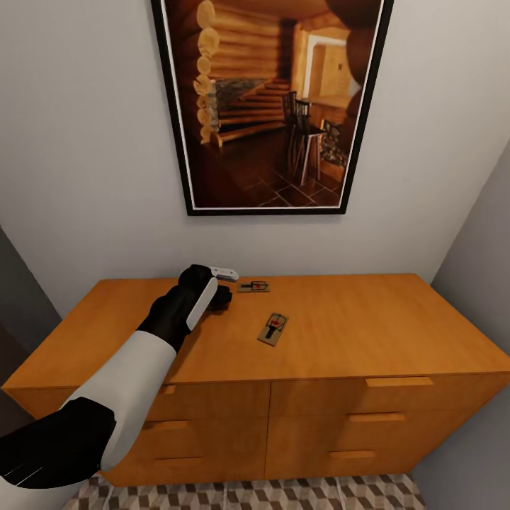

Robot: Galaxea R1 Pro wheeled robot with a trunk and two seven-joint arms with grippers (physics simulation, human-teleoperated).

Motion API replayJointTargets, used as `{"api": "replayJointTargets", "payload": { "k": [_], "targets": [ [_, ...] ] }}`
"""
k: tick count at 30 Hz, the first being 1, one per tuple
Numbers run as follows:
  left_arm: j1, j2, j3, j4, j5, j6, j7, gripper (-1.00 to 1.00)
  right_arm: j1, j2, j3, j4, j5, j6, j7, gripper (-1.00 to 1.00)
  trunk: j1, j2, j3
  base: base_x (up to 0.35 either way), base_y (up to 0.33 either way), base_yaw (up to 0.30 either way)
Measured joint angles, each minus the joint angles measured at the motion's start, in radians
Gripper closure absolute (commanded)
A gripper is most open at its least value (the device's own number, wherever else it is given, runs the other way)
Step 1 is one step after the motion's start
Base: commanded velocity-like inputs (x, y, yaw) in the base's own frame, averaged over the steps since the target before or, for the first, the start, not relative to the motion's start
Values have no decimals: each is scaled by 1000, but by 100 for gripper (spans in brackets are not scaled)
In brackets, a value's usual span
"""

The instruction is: Take the four mousetraps from the cabinet in the bathroom and place them on the bathroom floor. Make sure all four end up on the same floor surface, and ensure that at least two of them are either under or directly next to the same bathroom sink.

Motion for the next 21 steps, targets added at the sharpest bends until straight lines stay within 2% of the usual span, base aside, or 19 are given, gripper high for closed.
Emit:
{"api": "replayJointTargets", "payload": {
  "k": [2, 21],
  "targets": [
    [0, 0, 0, -3, -18, 3, 3, 100, 0, 0, 0, 0, 0, 0, 0, 100, 0, 0, 0, 0, 0, 0],
    [0, 0, 1, -3, -18, 3, 3, 100, 0, 0, 0, 0, 0, 0, 0, 100, 0, 0, 0, 0, 0, 0]
  ]
}}
